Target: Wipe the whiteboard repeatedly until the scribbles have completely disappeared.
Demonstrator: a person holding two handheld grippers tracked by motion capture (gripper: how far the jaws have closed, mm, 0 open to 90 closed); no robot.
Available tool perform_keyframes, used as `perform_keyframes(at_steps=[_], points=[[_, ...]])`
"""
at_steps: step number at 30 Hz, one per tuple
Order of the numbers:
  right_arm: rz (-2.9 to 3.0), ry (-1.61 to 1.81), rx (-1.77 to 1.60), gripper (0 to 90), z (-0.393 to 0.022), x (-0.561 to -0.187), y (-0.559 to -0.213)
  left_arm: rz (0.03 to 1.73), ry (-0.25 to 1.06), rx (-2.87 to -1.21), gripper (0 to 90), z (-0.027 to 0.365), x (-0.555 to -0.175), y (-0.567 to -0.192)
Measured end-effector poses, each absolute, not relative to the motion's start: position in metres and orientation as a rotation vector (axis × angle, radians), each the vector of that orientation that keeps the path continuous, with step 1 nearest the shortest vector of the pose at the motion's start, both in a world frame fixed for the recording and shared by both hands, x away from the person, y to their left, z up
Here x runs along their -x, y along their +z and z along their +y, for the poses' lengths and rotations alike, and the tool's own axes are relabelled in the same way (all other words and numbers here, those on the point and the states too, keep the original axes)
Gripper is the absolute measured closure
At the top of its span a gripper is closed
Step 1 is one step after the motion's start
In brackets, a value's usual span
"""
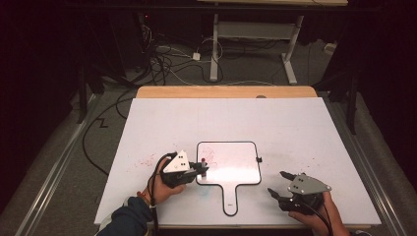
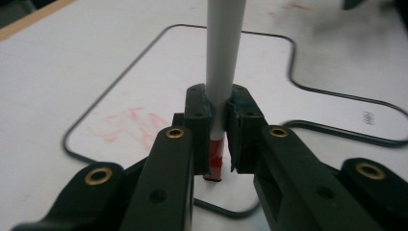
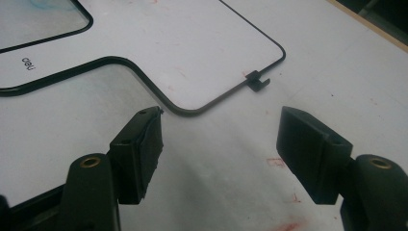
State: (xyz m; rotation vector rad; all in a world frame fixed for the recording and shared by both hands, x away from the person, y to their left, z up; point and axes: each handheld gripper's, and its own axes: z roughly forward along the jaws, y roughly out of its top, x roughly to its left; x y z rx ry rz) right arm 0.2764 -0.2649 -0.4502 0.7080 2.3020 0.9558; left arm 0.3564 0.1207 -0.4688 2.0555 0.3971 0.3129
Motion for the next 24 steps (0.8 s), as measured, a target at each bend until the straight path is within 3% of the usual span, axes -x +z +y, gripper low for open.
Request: perform_keyframes(at_steps=[12, 24], points=[[2.314, 0.953, -0.706, 33.5, -0.262, -0.278, -0.453, 0.456, 0.364, -2.031, 78.9, 0.109, -0.395, -0.47], [2.317, 0.951, -0.7, 33.7, -0.263, -0.278, -0.453, 0.367, 0.271, -2.035, 78.9, 0.082, -0.379, -0.469]])
